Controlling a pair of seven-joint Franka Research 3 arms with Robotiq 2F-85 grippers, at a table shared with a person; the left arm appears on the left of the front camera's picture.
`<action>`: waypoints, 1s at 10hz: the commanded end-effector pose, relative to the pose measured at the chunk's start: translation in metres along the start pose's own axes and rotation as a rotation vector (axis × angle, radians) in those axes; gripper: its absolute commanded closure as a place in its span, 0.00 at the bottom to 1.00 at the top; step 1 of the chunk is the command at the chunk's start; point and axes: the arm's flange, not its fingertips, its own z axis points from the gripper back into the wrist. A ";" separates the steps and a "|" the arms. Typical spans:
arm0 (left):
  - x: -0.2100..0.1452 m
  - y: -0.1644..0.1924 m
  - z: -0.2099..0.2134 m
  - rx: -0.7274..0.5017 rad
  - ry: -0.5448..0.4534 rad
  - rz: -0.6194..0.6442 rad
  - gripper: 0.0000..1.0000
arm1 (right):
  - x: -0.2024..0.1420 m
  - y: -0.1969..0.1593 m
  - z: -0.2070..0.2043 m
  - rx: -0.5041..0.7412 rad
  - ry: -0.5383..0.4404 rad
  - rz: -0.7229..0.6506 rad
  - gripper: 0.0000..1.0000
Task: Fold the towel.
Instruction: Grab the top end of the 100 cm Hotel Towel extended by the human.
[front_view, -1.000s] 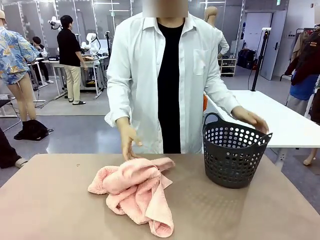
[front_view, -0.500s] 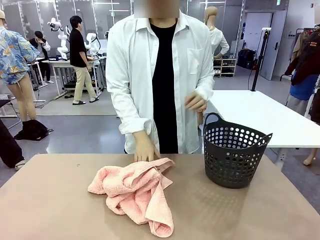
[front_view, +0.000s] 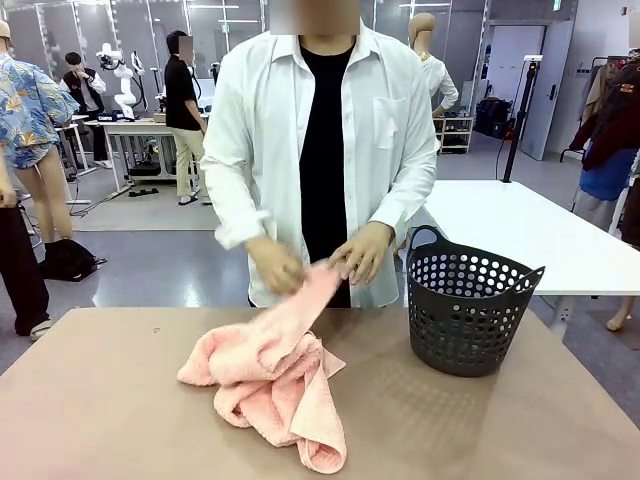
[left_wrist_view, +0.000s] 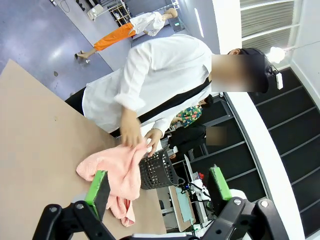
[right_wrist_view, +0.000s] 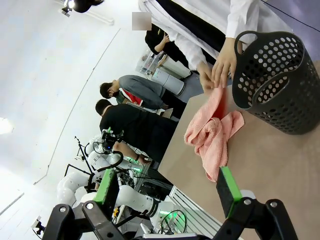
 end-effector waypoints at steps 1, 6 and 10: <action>0.001 0.001 0.000 -0.008 0.003 -0.013 0.00 | 0.002 0.001 0.001 0.007 -0.003 0.013 0.00; 0.001 0.001 0.000 -0.008 0.003 -0.013 0.00 | 0.002 0.001 0.001 0.007 -0.003 0.013 0.00; 0.001 0.001 0.000 -0.008 0.003 -0.013 0.00 | 0.002 0.001 0.001 0.007 -0.003 0.013 0.00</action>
